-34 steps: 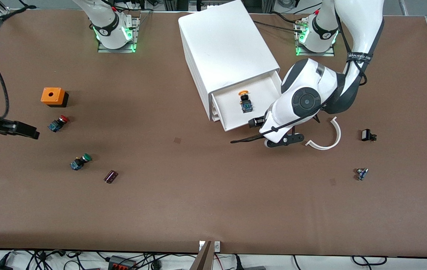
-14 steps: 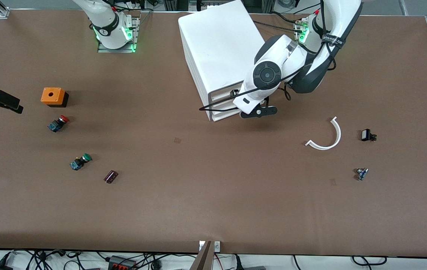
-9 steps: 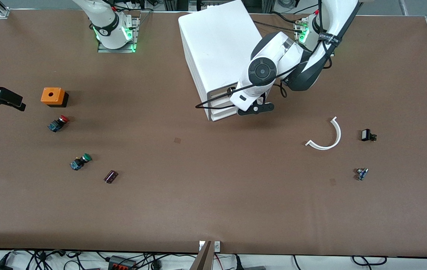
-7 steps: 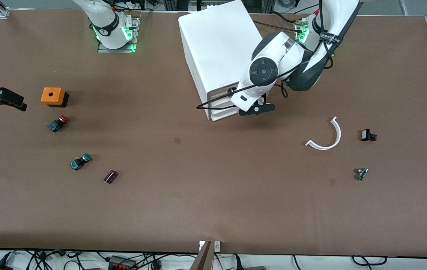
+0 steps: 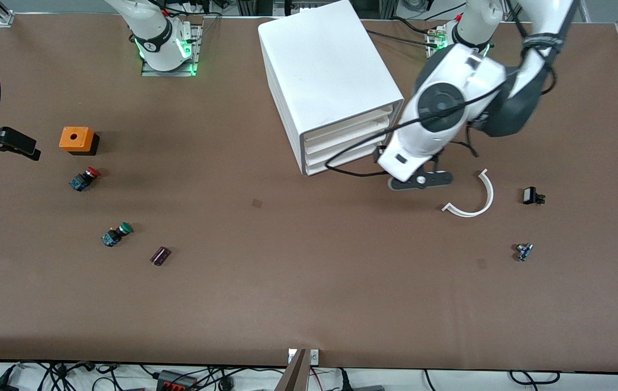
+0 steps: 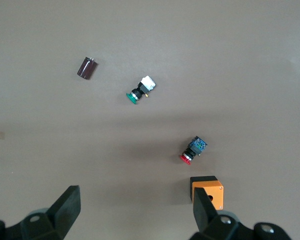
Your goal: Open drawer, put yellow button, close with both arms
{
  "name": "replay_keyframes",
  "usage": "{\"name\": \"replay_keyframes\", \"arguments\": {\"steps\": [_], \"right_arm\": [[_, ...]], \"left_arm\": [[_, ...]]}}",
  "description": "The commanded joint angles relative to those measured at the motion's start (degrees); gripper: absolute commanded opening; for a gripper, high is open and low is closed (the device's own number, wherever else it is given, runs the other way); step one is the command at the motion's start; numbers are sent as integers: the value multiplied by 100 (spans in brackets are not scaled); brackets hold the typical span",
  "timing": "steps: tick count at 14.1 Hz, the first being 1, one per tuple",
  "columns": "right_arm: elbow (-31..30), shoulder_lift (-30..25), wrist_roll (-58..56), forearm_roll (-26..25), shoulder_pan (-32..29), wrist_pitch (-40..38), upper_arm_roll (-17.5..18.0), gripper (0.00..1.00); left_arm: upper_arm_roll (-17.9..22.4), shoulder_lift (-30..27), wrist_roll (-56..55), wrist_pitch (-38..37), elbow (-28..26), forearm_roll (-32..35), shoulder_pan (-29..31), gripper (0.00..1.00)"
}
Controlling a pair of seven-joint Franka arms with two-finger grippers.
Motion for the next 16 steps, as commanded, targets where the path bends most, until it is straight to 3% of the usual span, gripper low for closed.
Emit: {"name": "replay_keyframes", "arguments": {"steps": [1, 4, 7, 10, 13, 16], "right_arm": [[-274, -213, -57, -79, 22, 105, -6, 100], [-230, -212, -110, -79, 31, 114, 3, 100], [-230, -204, -110, -79, 40, 114, 11, 100], [-239, -195, -128, -79, 31, 87, 11, 100], [-230, -195, -128, -79, 48, 61, 11, 100], [-230, -213, -128, -79, 40, 0, 11, 100]], "left_arm": [[-31, -7, 674, -731, 741, 123, 333, 100], [108, -59, 1946, -1313, 1155, 115, 677, 100], [941, -506, 3633, -1235, 973, -17, 677, 100], [1374, -1181, 4298, -394, 131, -228, 677, 100], [1804, -2148, 4254, 880, -1187, -368, 677, 100], [2008, -2353, 4280, 1069, -1437, -641, 677, 100]]}}
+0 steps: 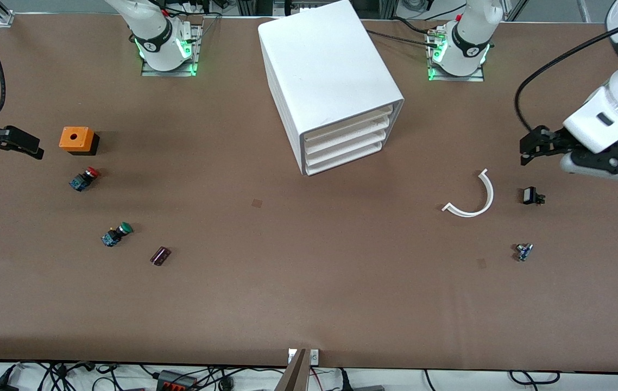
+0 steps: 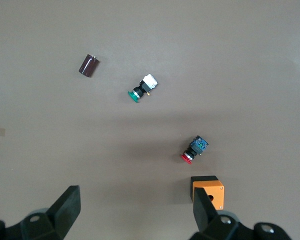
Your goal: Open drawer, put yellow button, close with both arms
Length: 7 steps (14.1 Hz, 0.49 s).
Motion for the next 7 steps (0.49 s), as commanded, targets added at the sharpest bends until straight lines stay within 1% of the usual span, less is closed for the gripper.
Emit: {"name": "replay_keyframes", "arguments": {"steps": [1, 3, 5, 7], "right_arm": [[-163, -172, -79, -79, 14, -40, 5, 100], [-163, -172, -79, -79, 14, -41, 5, 100], [-163, -172, -70, -79, 23, -23, 5, 100], [-172, -172, -70, -70, 40, 12, 14, 100]], "left_arm": [[126, -413, 107, 129, -489, -182, -47, 100], [74, -370, 99, -370, -349, -173, -47, 100], [64, -212, 81, -819, -24, -164, -56, 100], [64, -124, 81, -874, 74, -147, -56, 100]]}}
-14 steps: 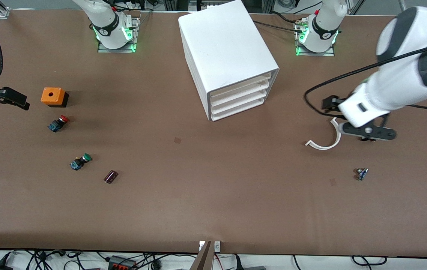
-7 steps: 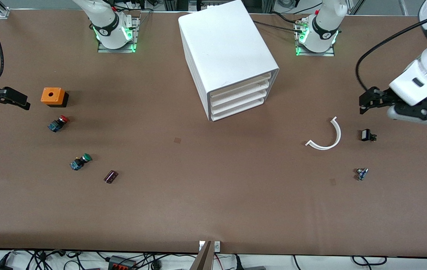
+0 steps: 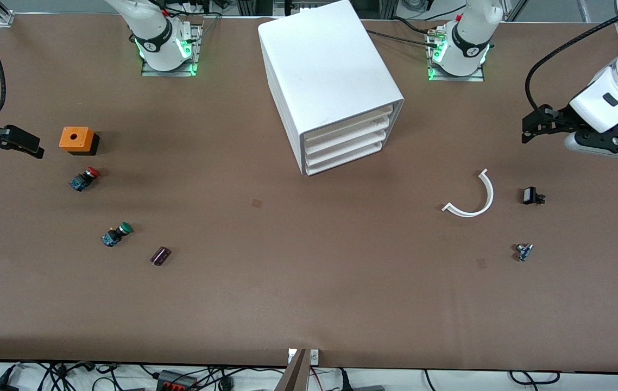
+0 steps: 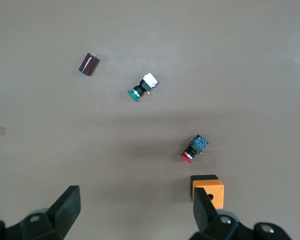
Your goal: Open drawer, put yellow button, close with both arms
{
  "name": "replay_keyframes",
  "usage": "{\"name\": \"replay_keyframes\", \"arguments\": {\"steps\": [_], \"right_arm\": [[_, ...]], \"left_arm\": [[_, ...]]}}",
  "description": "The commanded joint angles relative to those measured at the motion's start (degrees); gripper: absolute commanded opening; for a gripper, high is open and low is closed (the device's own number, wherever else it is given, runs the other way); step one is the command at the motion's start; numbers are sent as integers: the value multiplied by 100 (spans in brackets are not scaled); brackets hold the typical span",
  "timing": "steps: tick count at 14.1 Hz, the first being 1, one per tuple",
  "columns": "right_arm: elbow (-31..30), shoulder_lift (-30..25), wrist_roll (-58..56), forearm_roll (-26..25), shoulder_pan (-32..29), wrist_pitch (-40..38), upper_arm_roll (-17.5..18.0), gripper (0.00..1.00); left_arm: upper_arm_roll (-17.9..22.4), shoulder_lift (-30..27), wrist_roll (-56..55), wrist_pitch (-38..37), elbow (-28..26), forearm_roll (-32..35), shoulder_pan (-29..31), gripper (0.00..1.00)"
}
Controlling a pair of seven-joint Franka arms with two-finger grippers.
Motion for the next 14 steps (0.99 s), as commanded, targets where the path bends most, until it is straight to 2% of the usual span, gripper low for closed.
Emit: {"name": "replay_keyframes", "arguments": {"steps": [1, 14], "right_arm": [[-175, -165, -53, -70, 55, 34, 13, 100], [-175, -173, -70, -70, 99, 34, 13, 100]], "left_arm": [[11, 183, 59, -197, 306, -45, -20, 100], [-6, 184, 68, -302, 377, -28, -28, 100]]}}
